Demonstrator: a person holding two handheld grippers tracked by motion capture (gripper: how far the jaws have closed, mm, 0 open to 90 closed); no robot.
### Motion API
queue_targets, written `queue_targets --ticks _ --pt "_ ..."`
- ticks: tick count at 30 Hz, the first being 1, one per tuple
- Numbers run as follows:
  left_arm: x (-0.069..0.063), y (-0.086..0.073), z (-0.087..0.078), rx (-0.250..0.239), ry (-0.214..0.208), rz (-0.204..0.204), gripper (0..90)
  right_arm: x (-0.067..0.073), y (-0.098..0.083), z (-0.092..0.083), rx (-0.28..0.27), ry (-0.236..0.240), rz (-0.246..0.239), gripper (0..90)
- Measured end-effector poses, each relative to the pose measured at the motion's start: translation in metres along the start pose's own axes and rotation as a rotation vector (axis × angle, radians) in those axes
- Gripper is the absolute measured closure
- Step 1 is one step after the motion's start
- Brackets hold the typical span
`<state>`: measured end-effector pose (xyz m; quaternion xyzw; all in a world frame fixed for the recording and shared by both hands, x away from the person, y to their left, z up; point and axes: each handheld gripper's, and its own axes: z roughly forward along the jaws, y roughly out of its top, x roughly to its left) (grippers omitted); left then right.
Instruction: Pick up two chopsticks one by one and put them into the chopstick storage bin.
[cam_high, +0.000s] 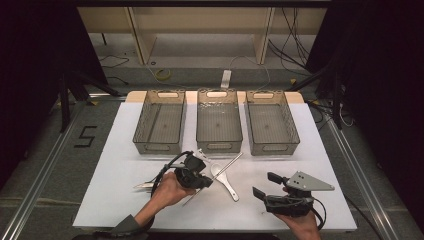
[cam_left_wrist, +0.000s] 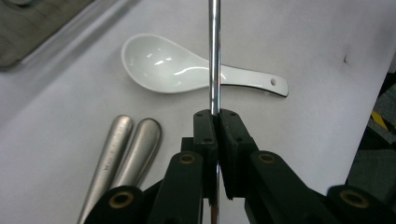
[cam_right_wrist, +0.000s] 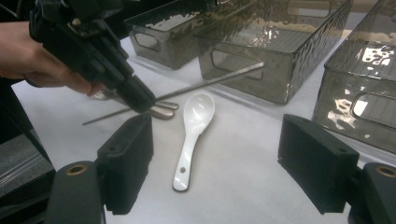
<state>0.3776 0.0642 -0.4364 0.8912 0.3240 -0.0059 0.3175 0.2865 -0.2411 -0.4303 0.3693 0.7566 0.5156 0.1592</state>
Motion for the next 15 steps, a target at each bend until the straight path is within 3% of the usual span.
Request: queue_targets --ticks 15 --pt "0.021 0.003 -0.026 -0.081 0.04 -0.038 85.7 0.0 0.0 0.0 0.001 0.0 -0.001 27.4"
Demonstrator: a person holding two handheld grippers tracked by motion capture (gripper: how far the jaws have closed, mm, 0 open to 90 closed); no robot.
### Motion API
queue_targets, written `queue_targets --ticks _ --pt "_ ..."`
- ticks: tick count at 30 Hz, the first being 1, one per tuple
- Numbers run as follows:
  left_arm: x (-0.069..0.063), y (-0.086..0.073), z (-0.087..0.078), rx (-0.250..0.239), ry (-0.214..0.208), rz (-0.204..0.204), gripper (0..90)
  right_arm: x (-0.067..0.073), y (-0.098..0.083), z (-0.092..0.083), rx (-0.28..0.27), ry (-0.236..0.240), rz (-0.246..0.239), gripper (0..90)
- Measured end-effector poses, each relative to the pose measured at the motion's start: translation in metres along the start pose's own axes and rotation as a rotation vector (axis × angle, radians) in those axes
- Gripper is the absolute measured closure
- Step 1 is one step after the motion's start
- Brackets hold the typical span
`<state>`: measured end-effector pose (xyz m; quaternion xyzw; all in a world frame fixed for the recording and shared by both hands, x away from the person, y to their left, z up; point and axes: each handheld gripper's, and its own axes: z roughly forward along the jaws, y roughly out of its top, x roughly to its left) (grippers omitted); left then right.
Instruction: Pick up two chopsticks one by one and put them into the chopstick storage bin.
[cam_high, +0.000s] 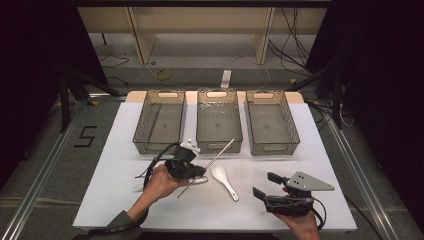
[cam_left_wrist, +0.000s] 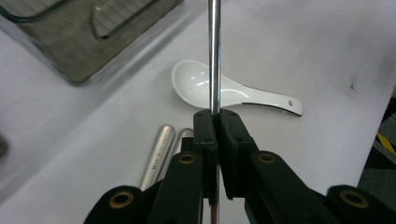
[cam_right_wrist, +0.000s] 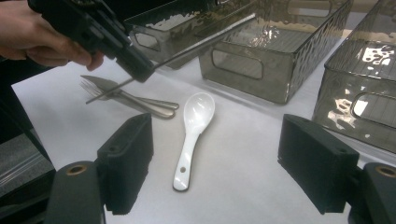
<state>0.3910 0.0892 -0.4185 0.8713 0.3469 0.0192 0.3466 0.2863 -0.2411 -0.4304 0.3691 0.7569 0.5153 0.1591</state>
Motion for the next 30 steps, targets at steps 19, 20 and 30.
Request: queue_targets --ticks 19,20,30 --pt "0.057 0.006 -0.044 -0.154 0.111 -0.114 85.7 0.0 -0.001 0.0 -0.002 0.005 0.01 27.1" --pt "0.061 0.006 -0.046 -0.163 0.12 -0.121 85.7 0.0 -0.001 0.0 -0.002 0.006 0.011 27.0" --pt "0.092 0.007 -0.066 -0.221 0.171 -0.176 85.7 -0.001 -0.001 0.0 -0.012 0.019 0.023 26.9"
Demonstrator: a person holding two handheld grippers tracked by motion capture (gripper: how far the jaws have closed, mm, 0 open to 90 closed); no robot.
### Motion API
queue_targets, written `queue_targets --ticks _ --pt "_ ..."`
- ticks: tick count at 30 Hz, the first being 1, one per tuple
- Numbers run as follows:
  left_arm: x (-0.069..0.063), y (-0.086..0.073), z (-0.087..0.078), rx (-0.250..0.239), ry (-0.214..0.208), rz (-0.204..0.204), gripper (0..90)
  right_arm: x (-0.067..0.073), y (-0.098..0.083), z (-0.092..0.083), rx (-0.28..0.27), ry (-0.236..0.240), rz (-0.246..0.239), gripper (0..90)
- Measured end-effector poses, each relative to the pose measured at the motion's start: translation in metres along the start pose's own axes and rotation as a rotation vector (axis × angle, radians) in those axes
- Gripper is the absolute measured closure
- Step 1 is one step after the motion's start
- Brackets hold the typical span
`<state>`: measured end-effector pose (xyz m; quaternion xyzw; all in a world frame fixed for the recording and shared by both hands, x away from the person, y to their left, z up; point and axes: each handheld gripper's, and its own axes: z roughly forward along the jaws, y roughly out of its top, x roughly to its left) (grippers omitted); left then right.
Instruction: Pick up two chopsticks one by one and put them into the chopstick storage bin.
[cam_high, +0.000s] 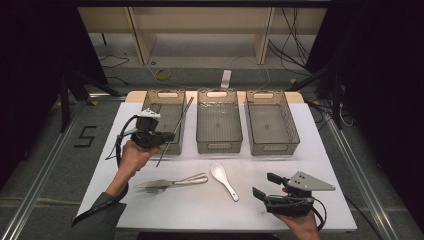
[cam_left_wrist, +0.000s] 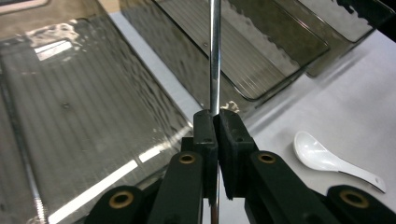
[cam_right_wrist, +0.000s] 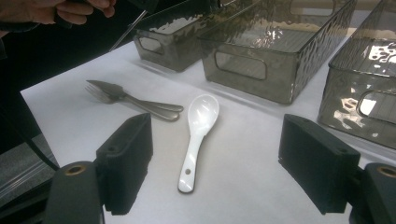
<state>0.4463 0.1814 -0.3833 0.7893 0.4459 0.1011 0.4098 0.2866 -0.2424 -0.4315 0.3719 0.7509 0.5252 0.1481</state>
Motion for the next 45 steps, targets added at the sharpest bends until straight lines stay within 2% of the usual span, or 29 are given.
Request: queue_targets --ticks 4,13,18,26,39,43,45 --pt "0.011 0.007 -0.004 -0.018 0.019 -0.023 85.7 0.0 0.0 0.0 0.003 0.001 0.001 26.9" --pt "0.026 0.03 -0.013 -0.046 0.083 -0.022 85.7 0.0 0.0 0.001 0.003 0.0 0.002 26.9" --pt "0.036 0.034 -0.009 -0.053 0.099 -0.039 85.7 0.0 0.0 0.0 0.002 -0.003 0.0 26.9" --pt "0.057 0.041 0.002 -0.065 0.134 -0.1 85.7 0.0 0.0 0.001 0.006 0.001 0.004 26.9" --pt "0.077 0.047 0.012 -0.042 0.204 -0.114 85.7 0.0 -0.001 0.001 0.008 0.004 0.003 26.9" --pt "0.081 0.044 0.015 -0.032 0.226 -0.11 85.7 0.0 -0.001 0.001 0.006 0.004 0.003 26.9" --pt "0.083 0.04 0.017 -0.047 0.227 -0.123 85.7 0.0 -0.001 0.001 0.006 0.005 0.002 27.0"
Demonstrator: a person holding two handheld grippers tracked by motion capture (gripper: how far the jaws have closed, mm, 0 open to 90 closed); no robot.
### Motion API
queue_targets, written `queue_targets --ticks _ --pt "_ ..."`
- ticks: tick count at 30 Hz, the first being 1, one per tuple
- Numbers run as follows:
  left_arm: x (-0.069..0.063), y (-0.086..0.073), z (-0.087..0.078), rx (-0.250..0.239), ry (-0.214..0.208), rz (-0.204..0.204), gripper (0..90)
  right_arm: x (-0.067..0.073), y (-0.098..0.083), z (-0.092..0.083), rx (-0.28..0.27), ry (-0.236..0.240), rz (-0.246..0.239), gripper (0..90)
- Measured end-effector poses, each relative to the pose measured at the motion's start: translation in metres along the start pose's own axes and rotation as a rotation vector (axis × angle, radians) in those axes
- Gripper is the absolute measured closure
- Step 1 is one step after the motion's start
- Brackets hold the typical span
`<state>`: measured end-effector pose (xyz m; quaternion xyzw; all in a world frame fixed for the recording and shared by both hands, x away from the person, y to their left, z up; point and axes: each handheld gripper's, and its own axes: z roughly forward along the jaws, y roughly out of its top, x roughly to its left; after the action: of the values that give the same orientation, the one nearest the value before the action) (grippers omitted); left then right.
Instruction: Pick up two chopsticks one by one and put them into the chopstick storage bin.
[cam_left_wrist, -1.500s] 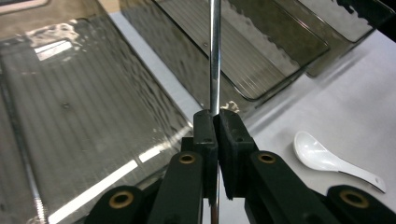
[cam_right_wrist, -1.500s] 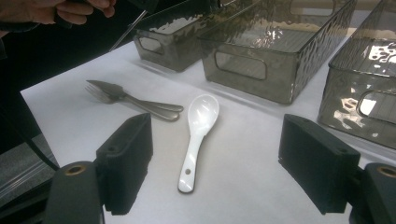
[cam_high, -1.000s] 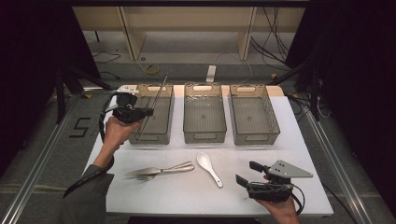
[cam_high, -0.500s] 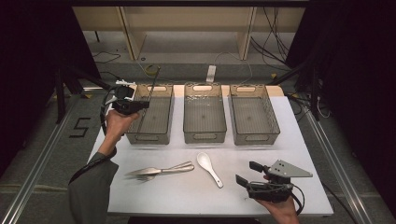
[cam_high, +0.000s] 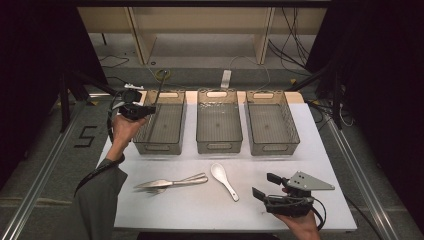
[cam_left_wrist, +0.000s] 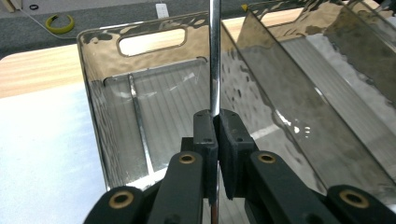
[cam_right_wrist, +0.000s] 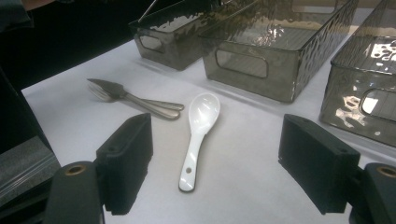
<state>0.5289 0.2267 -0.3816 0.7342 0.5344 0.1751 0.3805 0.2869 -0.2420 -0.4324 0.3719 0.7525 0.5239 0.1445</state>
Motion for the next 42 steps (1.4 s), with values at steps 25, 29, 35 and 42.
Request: queue_targets --ticks 25,29,35,42 --pt "0.009 -0.024 0.018 0.02 0.018 -0.011 85.6 0.001 0.0 0.0 0.004 -0.002 -0.005 27.0" --pt "0.009 -0.026 0.019 0.023 0.017 -0.01 85.6 0.001 0.0 0.0 0.003 -0.001 -0.003 27.0" --pt "0.007 -0.029 0.023 0.028 0.017 -0.014 85.6 0.001 0.0 0.0 0.004 -0.003 -0.003 27.0" --pt "0.008 -0.032 0.024 0.039 0.027 -0.014 85.5 0.001 0.0 0.0 0.003 -0.003 -0.004 27.0"
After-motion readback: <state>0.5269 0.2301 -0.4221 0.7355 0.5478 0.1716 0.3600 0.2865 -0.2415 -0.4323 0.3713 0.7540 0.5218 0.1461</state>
